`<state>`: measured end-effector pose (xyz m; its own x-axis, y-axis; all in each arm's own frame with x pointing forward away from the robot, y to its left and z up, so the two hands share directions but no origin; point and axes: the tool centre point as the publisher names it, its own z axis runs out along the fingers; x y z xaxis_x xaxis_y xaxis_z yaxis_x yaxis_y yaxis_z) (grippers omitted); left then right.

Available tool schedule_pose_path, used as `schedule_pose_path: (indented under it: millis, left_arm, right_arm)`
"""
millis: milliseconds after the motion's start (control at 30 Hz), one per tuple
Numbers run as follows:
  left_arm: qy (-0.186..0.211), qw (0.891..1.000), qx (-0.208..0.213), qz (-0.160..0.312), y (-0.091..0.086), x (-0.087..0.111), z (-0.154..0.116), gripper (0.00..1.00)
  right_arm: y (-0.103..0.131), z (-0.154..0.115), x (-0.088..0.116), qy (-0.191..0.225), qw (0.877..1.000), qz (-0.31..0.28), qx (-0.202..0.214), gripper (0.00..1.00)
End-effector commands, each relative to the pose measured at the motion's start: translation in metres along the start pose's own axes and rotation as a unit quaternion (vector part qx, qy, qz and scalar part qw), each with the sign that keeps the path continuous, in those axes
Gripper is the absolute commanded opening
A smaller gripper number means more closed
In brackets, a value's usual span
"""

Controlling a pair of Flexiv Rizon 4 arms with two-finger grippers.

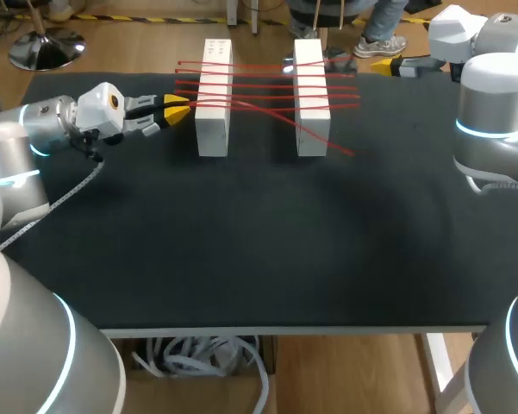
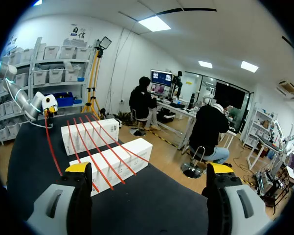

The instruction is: Grab the tape and strap the tape.

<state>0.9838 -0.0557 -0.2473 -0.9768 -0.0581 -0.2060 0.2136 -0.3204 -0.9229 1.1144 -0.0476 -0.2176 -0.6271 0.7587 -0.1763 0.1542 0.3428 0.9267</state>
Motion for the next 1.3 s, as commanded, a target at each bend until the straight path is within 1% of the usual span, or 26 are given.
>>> schedule_pose_path:
  millis: [33,300,433,667,933,1300]
  left_arm:
    - [-0.018,1.0,0.004,0.003,-0.005,0.01,0.004,0.0]
    - [-0.013,1.0,0.013,0.009,-0.021,0.023,0.022,0.0]
    - [-0.019,0.999,0.032,0.013,-0.029,0.03,0.029,0.0]
    - [-0.012,1.0,0.022,0.008,-0.042,0.043,0.042,0.0]
    - [-0.019,0.999,0.021,0.019,-0.064,0.05,0.054,0.0]
    - [-0.019,0.999,0.021,0.019,-0.064,0.05,0.054,0.0]
  right_arm:
    - [0.0,-0.001,-0.001,0.001,1.0,0.0,0.001,1.0]
    - [0.0,-0.001,-0.001,0.001,1.0,0.0,0.001,1.0]
    - [0.0,-0.001,-0.001,0.001,1.0,0.0,0.001,1.0]
    - [0.0,-0.001,-0.001,0.001,1.0,0.0,0.001,1.0]
    - [0.0,-0.001,-0.001,0.001,1.0,0.0,0.001,1.0]
    - [0.0,-0.001,-0.001,0.001,1.0,0.0,0.001,1.0]
